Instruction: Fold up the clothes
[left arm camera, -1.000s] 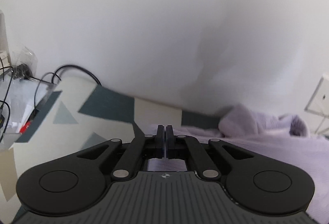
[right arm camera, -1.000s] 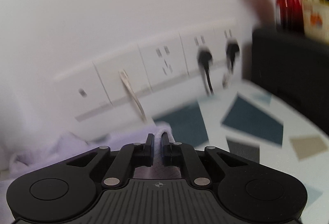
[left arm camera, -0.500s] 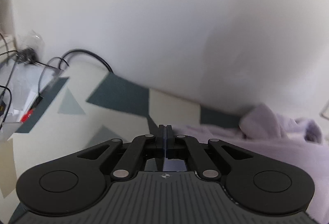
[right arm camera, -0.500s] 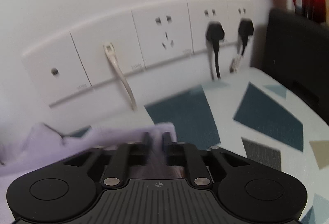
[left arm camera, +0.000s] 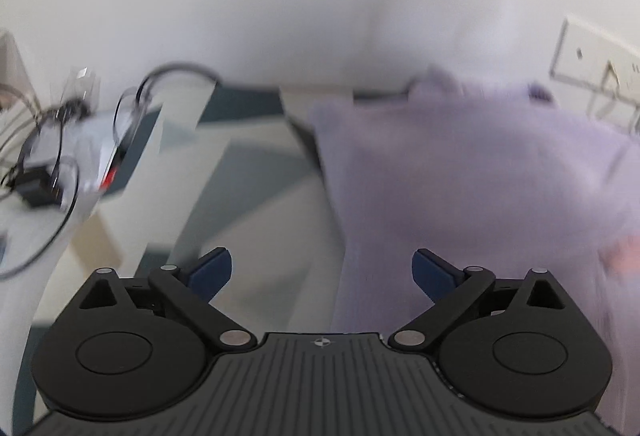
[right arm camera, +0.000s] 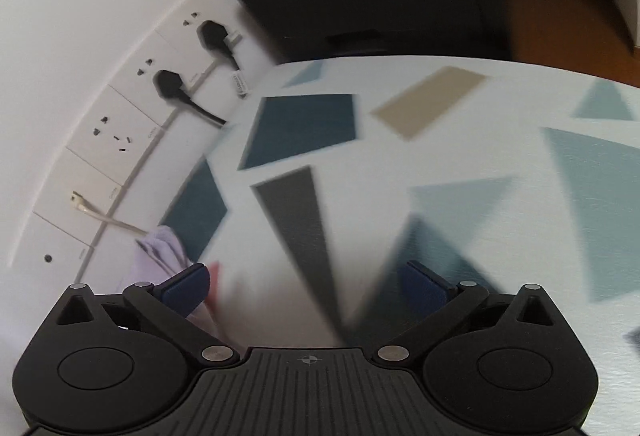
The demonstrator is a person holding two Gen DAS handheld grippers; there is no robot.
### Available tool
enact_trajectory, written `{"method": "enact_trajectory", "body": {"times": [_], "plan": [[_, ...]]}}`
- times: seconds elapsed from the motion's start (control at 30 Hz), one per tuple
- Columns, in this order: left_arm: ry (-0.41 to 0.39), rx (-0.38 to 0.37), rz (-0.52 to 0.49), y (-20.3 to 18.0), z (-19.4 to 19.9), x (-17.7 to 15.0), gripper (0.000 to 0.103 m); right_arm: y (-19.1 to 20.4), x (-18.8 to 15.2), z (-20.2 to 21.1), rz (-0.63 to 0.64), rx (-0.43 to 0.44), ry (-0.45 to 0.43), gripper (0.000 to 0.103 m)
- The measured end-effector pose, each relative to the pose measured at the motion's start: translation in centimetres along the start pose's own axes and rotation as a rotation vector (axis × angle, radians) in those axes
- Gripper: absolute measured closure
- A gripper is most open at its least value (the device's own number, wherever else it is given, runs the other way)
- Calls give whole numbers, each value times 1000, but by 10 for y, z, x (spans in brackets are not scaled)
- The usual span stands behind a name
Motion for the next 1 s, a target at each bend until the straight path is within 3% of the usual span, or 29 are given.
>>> {"method": "enact_trajectory", "body": {"times": [0.13,0.27,0.5,0.63,0.87,1.0], "plan": [[57,-17,39,18,17,-38,4,-35,-12,30,-79,-5,27,1],[77,-25,72,34,27,-82,2,-39,-50,68,46,-34,-16,1],[141,-93,18,40,33,-149,2,-56,-120,120,250,-108,-74,1],[131,-70,-33,27,41,-169,1,-74,-148,141,328,-131,-54,1],[131,-38,25,23,52,-189,1,-99,-171,154,413,-162,1,1],[107,-23,51,24,59,-204,0,-101,-173,149,529,-157,36,1]]}}
Point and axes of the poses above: each gripper's, at about its wrist camera, not at the fingertips, and z roughly against the way its jaws point, y to its left, x to its top, the point moved 5 cm from there along -z, roughly the way its jaws point, and after that the axes turned 14 degrees about y, right-handed, at the moved point
